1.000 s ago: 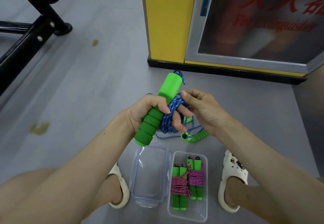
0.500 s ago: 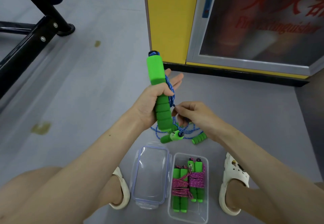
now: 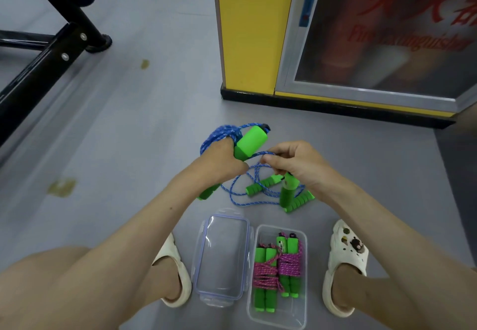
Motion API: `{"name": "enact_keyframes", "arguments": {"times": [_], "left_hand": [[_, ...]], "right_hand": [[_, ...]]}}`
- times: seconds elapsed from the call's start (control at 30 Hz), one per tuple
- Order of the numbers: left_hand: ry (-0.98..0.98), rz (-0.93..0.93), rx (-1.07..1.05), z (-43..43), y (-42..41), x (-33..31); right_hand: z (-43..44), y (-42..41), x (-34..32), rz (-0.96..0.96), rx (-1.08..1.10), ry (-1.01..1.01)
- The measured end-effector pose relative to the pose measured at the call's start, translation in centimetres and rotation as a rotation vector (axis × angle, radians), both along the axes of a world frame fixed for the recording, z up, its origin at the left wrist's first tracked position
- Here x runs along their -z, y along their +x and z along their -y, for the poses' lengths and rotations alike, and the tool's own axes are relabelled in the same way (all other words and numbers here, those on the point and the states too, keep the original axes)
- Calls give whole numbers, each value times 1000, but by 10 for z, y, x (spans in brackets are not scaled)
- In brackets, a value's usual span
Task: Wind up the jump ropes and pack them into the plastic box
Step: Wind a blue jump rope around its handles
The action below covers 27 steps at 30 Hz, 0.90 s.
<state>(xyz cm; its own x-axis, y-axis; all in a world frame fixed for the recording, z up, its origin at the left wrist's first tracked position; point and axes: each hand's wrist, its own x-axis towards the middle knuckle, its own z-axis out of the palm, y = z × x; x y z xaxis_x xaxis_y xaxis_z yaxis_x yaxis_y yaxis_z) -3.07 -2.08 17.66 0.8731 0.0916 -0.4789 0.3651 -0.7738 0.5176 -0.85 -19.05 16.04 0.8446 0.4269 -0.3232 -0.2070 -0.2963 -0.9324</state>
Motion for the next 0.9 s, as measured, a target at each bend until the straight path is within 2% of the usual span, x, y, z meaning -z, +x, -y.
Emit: {"name": "enact_keyframes", "arguments": {"times": [0.13,0.27,0.37,0.47,0.6,0.73,0.8,0.9], "left_hand": [[-363,-351,-68,-2,-2,-5],[-879,-459,-24,-6,-6,-11],[-1241,-547,94,-11,-6,-11],[-1495,-510,196,-11,-5,-8],[-1618,-366,141,-5,-4,-9],[-1617,-184,-84,-2,-3,-16],[-1564,-100,-179,1,-5,-20],[-1550,29,-334,0,-4,-24]], "right_hand": [[-1,-1,5,98,58,-56],[1,1,3,125,147,-23],[0,4,0,119,203,27],[-1,2,-3,72,201,55],[-1,-1,-3,-63,174,44],[-4,-4,-7,-188,200,108],[-1,-5,-11,-235,128,142],[4,-10,-14,-287,-40,64]]}}
